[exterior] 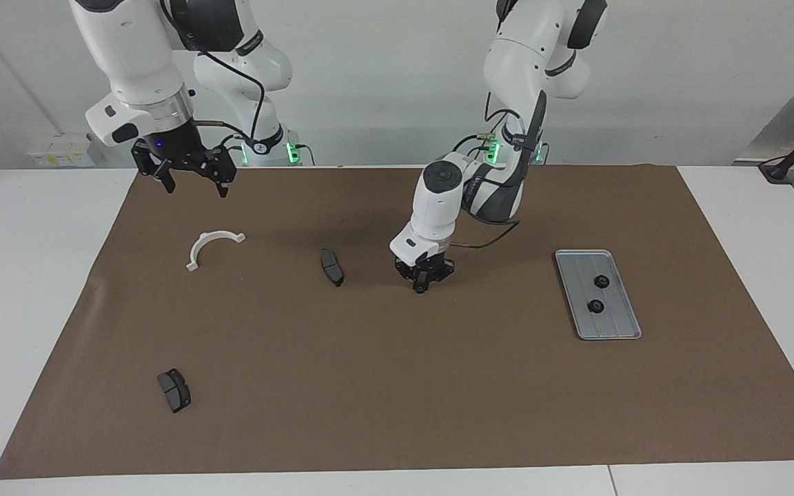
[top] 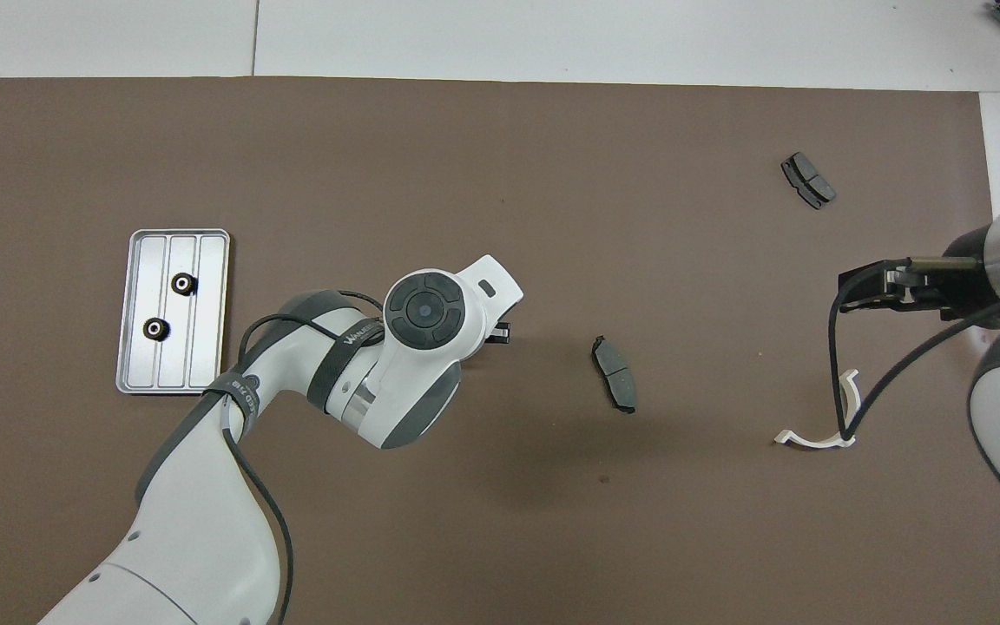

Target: Pick bearing gear from pile to tray

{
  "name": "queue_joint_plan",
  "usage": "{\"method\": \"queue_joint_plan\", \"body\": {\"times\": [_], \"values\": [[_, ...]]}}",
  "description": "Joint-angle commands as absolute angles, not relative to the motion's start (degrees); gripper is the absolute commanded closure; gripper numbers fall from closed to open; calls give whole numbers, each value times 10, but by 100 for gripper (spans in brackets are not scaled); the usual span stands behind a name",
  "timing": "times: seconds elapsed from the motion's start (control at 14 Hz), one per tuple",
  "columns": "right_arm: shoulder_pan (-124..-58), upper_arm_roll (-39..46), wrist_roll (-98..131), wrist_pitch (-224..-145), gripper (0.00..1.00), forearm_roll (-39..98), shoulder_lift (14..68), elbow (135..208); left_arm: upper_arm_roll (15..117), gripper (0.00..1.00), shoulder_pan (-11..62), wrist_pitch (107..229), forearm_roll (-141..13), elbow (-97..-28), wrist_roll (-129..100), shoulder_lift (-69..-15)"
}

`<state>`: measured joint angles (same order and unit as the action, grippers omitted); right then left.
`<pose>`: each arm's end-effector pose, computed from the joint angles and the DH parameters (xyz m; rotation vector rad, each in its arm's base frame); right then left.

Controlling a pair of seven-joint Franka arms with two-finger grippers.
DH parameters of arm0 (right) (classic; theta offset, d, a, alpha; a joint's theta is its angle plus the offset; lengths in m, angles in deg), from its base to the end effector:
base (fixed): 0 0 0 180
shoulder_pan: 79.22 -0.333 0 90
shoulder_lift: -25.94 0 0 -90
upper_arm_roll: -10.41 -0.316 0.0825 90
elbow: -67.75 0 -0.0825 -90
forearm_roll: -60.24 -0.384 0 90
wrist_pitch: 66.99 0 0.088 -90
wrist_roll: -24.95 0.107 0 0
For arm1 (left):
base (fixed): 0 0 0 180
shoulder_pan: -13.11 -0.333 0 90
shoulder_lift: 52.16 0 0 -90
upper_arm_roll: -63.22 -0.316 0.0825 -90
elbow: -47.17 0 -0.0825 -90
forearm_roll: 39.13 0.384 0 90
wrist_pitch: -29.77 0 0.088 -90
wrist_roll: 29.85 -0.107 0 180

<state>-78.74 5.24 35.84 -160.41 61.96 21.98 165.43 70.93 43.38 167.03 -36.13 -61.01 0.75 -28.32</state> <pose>0.5349 0.0424 0.6038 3.1006 -0.1654 -0.0009 0.5089 -0.3901 0.2966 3.0634 -0.2327 0.1076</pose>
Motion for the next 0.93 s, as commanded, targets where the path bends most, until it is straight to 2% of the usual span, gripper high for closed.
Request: {"method": "queue_joint_plan", "body": {"times": [0.0,0.5,0.64,0.86], "values": [[-773,48,337,-1603,0,606,228,1637,703,84,444,1653,-363,-609,9,-283],[-774,49,335,-1592,0,602,224,1642,703,100,435,1630,-363,-593,6,-285],[-774,49,334,-1592,0,601,223,1642,698,100,433,1610,-363,-577,4,-290],[-780,48,332,-1592,0,600,223,1642,696,100,397,1542,-364,-508,2,-291]]}}
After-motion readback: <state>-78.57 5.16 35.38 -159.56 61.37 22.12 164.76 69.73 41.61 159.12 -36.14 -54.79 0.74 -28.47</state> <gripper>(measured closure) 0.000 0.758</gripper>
